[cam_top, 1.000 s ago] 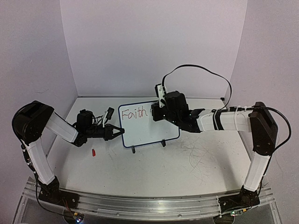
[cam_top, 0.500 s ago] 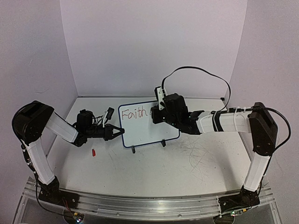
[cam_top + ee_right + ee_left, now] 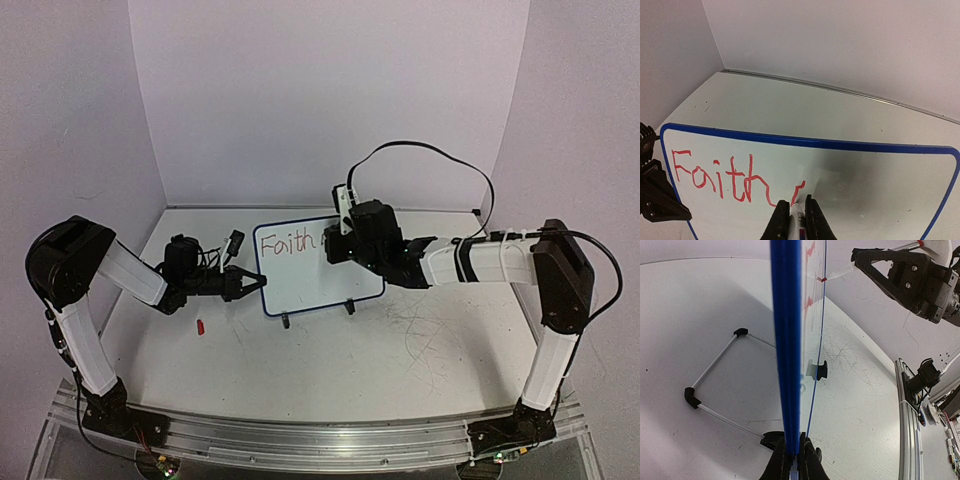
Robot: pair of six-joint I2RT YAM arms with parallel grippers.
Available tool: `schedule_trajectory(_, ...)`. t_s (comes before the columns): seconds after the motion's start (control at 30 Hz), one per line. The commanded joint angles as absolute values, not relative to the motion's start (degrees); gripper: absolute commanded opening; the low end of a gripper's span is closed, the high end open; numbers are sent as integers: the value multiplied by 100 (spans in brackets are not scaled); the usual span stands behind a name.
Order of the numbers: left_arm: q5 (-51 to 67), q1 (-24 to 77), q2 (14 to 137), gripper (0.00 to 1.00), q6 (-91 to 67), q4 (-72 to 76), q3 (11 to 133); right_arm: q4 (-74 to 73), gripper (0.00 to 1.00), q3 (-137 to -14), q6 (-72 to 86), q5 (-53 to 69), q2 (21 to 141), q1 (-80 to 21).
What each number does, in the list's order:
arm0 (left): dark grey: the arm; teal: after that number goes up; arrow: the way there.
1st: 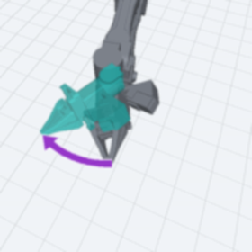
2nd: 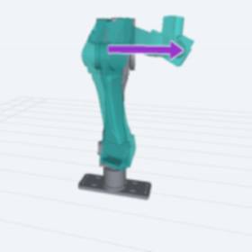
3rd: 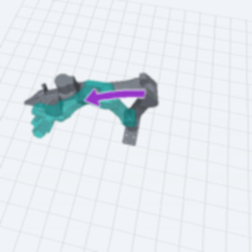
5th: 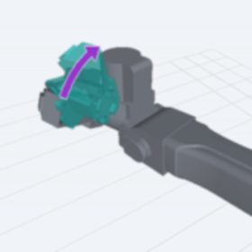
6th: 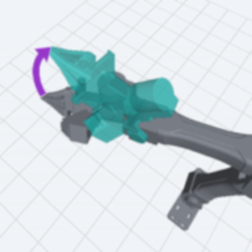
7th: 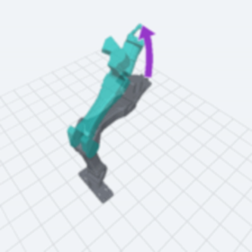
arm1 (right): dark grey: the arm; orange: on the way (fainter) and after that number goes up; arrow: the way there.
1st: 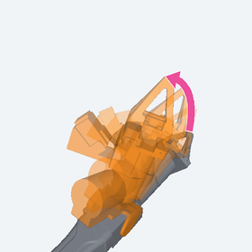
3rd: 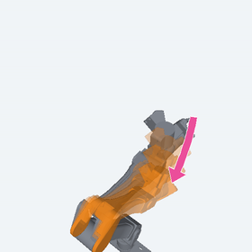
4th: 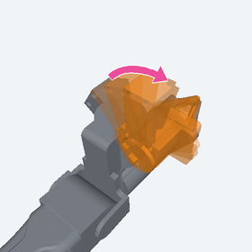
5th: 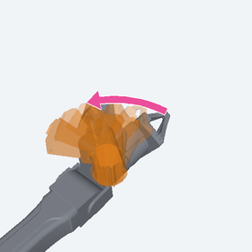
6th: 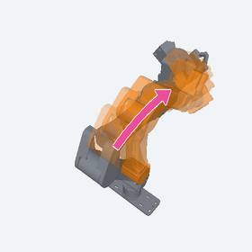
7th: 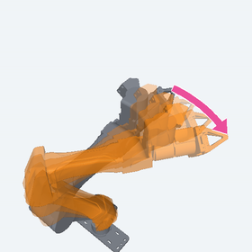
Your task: Write a sentence on the whiteboard
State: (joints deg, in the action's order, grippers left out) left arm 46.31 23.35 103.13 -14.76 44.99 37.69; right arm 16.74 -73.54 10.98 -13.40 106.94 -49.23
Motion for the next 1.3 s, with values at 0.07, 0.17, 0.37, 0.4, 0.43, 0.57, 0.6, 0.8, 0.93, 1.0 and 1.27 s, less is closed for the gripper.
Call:
schedule_trajectory(0.07, 4263, 2294, 10154, 0, -1216, 4375, 3858, 1934, 0, -7704, 1049, -1591, 10848, -4909)
schedule_trajectory(0.17, 4263, 2298, 10160, 0, -1215, 4369, 3857, 1939, 0, -7745, 1042, -1620, 10864, -4911)
schedule_trajectory(0.37, 4271, 2295, 10160, 0, -1213, 4361, 3873, 1948, 0, -7801, 1037, -1739, 10871, -4898)
schedule_trajectory(0.4, 4273, 2294, 10160, 0, -1213, 4360, 3870, 1951, 0, -7798, 1037, -1777, 10865, -4891)
schedule_trajectory(0.43, 4275, 2294, 10160, 0, -1213, 4357, 3870, 1951, 0, -7792, 1041, -1821, 10856, -4889)
schedule_trajectory(0.57, 4271, 2294, 10154, 0, -1204, 4358, 3866, 1968, 0, -7745, 1063, -1941, 10813, -4888)
schedule_trajectory(0.6, 4271, 2294, 10152, 0, -1204, 4353, 3871, 1978, 0, -7733, 1063, -1955, 10809, -4885)
schedule_trajectory(0.8, 4271, 2296, 10159, 0, -1204, 4346, 3872, 2029, 0, -7687, 1074, -2044, 10775, -4885)
schedule_trajectory(0.93, 4271, 2294, 10157, 0, -1202, 4340, 3874, 2030, 0, -7613, 1089, -2097, 10730, -4880)
schedule_trajectory(1.0, 4270, 2294, 10161, 0, -1204, 4336, 3875, 2020, 0, -7568, 1106, -2108, 10694, -4881)
schedule_trajectory(1.27, 4282, 2298, 10160, 0, -1204, 4336, 3882, 1931, 0, -7332, 1225, -2089, 10556, -4882)
